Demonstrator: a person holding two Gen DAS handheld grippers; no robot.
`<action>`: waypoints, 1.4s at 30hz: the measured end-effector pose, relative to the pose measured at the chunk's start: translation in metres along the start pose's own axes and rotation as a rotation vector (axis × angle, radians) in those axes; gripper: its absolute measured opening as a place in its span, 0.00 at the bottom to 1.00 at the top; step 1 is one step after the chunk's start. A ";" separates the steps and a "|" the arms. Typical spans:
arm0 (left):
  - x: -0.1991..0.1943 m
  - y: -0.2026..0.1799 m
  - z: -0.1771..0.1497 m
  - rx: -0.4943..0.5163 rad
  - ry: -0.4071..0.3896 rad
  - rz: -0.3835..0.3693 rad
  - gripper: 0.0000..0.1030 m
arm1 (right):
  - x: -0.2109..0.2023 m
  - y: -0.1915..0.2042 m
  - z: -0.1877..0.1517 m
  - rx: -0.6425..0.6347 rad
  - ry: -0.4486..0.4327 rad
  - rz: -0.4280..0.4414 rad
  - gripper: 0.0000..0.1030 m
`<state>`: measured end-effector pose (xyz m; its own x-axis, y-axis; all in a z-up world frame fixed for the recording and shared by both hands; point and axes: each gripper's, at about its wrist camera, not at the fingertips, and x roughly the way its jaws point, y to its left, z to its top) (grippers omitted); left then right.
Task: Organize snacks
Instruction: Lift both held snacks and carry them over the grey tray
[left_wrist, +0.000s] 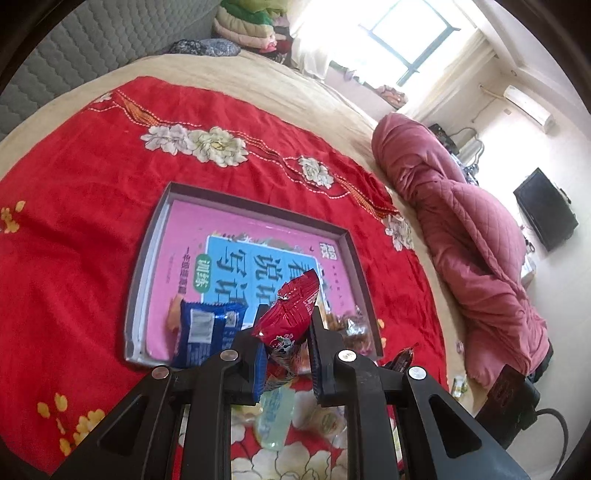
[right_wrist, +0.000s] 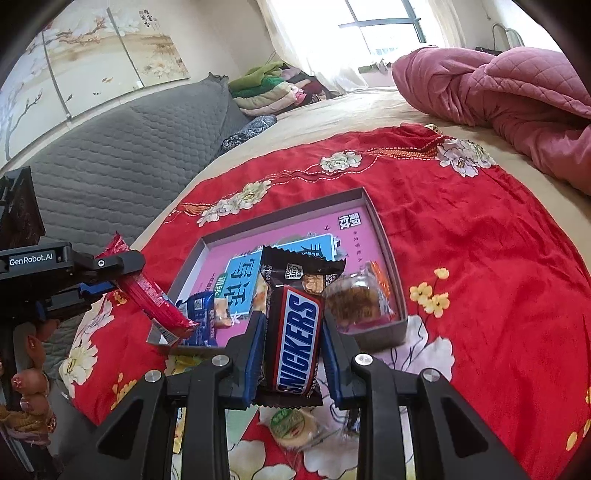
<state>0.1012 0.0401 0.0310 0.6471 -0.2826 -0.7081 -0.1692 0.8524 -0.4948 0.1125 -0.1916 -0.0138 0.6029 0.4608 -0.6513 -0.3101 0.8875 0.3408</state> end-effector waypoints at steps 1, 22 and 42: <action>0.003 -0.001 0.001 0.002 0.002 -0.001 0.19 | 0.001 0.000 0.002 -0.002 -0.004 -0.001 0.29; 0.057 0.008 0.004 -0.015 0.058 0.024 0.19 | 0.025 -0.004 0.020 -0.003 -0.018 -0.049 0.29; 0.069 0.014 -0.001 -0.010 0.088 0.055 0.19 | 0.063 -0.003 0.029 -0.024 0.016 -0.061 0.29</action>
<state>0.1430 0.0324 -0.0252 0.5688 -0.2733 -0.7757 -0.2106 0.8633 -0.4586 0.1724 -0.1649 -0.0365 0.6094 0.4057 -0.6812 -0.2905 0.9137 0.2843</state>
